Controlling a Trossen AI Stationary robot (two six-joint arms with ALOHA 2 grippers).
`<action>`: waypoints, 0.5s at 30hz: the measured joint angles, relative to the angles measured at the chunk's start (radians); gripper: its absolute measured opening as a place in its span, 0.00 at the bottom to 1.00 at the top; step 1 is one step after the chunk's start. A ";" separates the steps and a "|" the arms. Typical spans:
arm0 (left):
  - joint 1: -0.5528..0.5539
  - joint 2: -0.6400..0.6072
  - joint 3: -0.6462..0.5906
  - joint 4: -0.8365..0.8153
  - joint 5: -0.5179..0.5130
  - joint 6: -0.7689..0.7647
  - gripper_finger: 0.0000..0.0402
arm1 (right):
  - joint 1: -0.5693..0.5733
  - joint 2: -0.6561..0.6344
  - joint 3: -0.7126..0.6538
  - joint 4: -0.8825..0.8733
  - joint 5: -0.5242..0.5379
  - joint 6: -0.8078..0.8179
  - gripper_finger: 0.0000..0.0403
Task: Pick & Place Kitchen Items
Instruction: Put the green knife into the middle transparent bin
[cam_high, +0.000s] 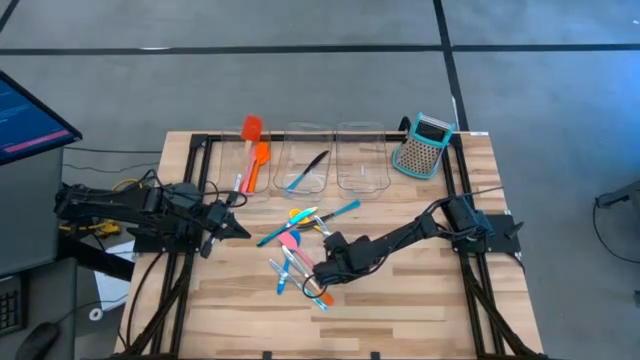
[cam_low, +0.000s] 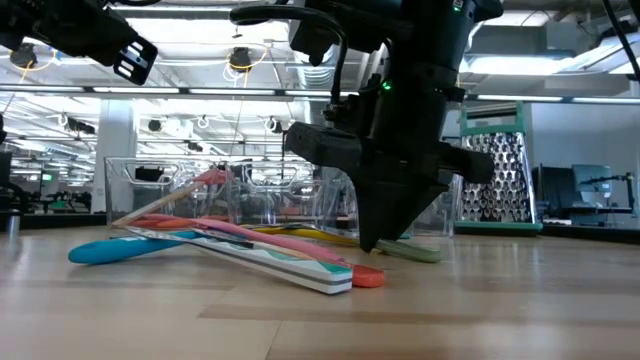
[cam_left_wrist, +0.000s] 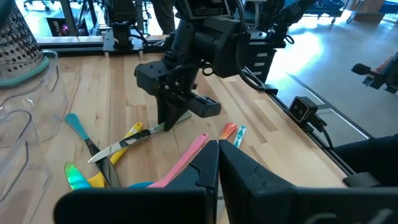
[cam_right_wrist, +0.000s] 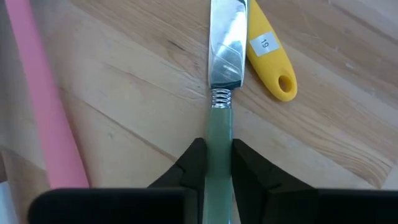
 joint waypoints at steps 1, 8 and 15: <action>0.000 0.000 0.000 0.000 0.000 0.000 0.00 | 0.000 0.000 0.000 0.000 0.000 0.000 0.11; 0.000 0.000 0.000 0.000 0.000 0.000 0.00 | -0.001 0.004 0.026 -0.036 -0.010 -0.008 0.11; 0.000 0.000 0.000 0.001 0.000 0.000 0.00 | 0.004 0.005 0.072 -0.116 -0.011 -0.019 0.11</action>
